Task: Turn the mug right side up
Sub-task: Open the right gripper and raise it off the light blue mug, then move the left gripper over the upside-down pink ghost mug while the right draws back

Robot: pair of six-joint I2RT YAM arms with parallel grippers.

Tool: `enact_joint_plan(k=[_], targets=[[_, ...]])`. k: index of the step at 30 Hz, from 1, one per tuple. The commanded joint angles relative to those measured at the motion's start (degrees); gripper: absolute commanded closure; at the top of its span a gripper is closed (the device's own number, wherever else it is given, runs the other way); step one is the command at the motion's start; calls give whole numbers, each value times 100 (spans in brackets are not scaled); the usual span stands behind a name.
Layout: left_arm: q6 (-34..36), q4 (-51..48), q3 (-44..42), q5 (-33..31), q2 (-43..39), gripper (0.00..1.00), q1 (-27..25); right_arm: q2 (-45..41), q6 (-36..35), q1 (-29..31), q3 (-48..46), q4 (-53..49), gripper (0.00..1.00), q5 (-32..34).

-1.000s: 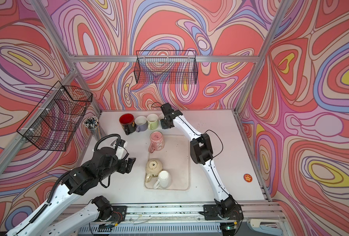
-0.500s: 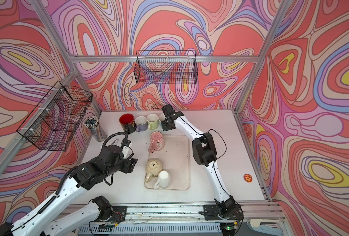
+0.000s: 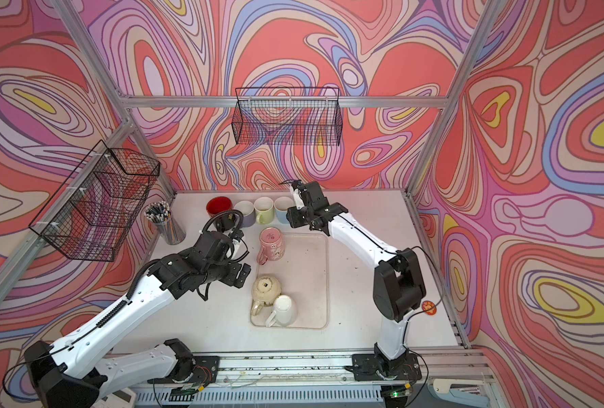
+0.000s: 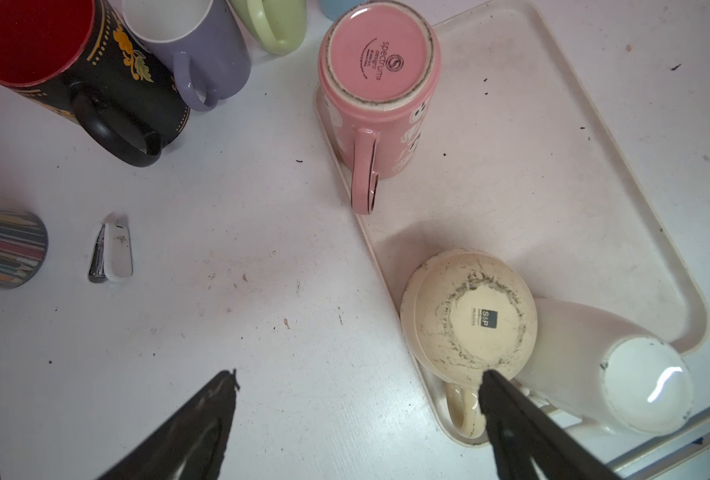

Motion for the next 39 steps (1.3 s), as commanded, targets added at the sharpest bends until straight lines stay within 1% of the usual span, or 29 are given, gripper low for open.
enact_joint_plan(k=[1, 4, 7, 12, 15, 19, 21, 23, 25, 29, 33, 39], targets=[[259, -137, 266, -6, 195, 6, 30, -670, 479, 27, -1151, 1272, 51, -424], [399, -41, 364, -85, 401, 5, 34, -1306, 764, 26, -2157, 1992, 51, -445], [443, -30, 473, -20, 658, 5, 30, -1848, 966, 31, -2949, 2459, 51, -526], [418, 166, 497, 61, 1042, 5, 30, -2637, 1185, 26, -4139, 3173, 41, -585], [424, 308, 510, 87, 1297, 5, 44, -3007, 1262, 20, -4590, 3384, 37, -482], [391, 387, 648, 233, 1634, 5, 161, -3346, 1366, 8, -5080, 3562, 33, -316], [372, 498, 703, 370, 1772, 5, 261, -3477, 1537, -32, -5402, 3815, 31, -303], [409, 556, 786, 393, 1919, 6, 300, -3518, 1743, -100, -5659, 4096, 31, -359], [469, 548, 908, 357, 2112, 6, 310, -3494, 1867, -176, -5807, 4283, 30, -423], [572, 599, 1104, 272, 2499, 8, 355, -3523, 2030, -419, -5829, 4315, 30, -784], [651, 681, 1265, 278, 2871, 10, 395, -3708, 2025, -510, -5913, 4308, 30, -815], [760, 696, 1520, 327, 3339, 14, 417, -3729, 1981, -617, -5906, 4253, 30, -924]])
